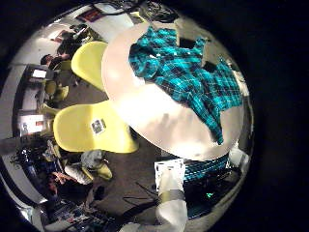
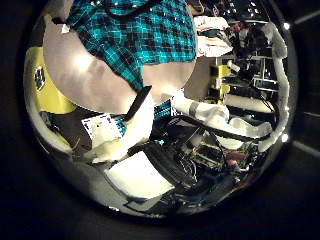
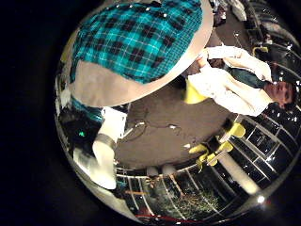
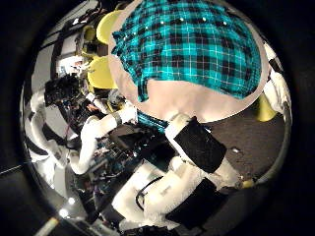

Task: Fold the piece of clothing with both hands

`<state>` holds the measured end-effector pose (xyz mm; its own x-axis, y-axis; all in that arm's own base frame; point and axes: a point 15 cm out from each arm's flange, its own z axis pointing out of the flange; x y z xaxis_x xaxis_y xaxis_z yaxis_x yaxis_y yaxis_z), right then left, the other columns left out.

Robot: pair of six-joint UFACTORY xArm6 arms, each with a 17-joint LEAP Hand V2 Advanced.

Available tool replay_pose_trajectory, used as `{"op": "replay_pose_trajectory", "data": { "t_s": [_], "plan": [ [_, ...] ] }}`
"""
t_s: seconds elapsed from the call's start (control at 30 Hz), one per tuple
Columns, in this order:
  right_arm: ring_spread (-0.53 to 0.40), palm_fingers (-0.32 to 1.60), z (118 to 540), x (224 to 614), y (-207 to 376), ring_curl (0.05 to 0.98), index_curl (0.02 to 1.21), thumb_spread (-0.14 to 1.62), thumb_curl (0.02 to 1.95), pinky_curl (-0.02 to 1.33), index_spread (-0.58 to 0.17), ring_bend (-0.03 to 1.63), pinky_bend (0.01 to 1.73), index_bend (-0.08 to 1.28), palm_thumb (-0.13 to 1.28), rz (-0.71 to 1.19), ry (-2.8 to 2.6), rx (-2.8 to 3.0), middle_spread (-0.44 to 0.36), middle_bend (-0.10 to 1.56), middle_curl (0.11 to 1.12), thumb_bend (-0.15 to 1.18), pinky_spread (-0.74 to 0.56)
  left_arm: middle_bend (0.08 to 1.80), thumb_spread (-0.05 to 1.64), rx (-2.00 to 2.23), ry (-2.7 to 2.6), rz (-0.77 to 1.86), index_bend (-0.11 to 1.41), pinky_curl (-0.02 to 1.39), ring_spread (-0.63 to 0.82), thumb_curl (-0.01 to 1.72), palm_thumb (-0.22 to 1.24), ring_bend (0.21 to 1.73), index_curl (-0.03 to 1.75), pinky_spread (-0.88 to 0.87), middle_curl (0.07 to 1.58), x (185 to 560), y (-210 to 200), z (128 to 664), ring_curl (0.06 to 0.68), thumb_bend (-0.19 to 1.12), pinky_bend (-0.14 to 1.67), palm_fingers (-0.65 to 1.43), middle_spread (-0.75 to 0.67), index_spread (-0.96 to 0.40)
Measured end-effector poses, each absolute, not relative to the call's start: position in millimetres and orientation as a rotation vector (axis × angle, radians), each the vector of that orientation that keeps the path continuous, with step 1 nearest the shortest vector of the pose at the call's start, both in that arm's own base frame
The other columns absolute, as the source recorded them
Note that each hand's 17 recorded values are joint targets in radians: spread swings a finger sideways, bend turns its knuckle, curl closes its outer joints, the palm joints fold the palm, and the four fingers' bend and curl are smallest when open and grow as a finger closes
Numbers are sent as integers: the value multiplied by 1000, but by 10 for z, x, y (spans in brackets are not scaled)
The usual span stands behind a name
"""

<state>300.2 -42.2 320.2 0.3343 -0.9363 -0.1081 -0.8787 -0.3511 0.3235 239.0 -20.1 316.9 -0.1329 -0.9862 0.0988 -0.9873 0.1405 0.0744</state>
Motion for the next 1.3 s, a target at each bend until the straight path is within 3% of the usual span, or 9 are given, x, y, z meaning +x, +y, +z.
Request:
{"op": "replay_pose_trajectory", "data": {
  "t_s": [0.5,0.87,1.3],
  "plan": [
    [96,278,3186,3099,-517,220,297,1454,318,235,-355,544,433,163,566,-348,-1644,2412,-10,258,373,-5,359,284,1166,1904,-2319,-52,197,466,-126,290,307,822,444,-107,552,2380,-339,3009,217,-18,498,401,-132,-196],
    [93,278,3180,3049,-484,223,294,1456,319,240,-355,550,436,164,568,-374,-1662,2390,-12,255,376,-6,360,152,1045,1693,-2514,-231,185,433,76,291,244,759,452,126,466,2481,-572,2565,202,-38,415,161,43,-139],
    [93,280,3229,2948,-434,224,293,1448,326,242,-349,554,436,165,574,-389,-1726,2309,-18,252,378,-7,359,177,874,1495,-2712,-324,150,401,289,304,174,756,366,318,359,2541,-761,1842,198,-32,473,15,191,-105]
  ]
}}
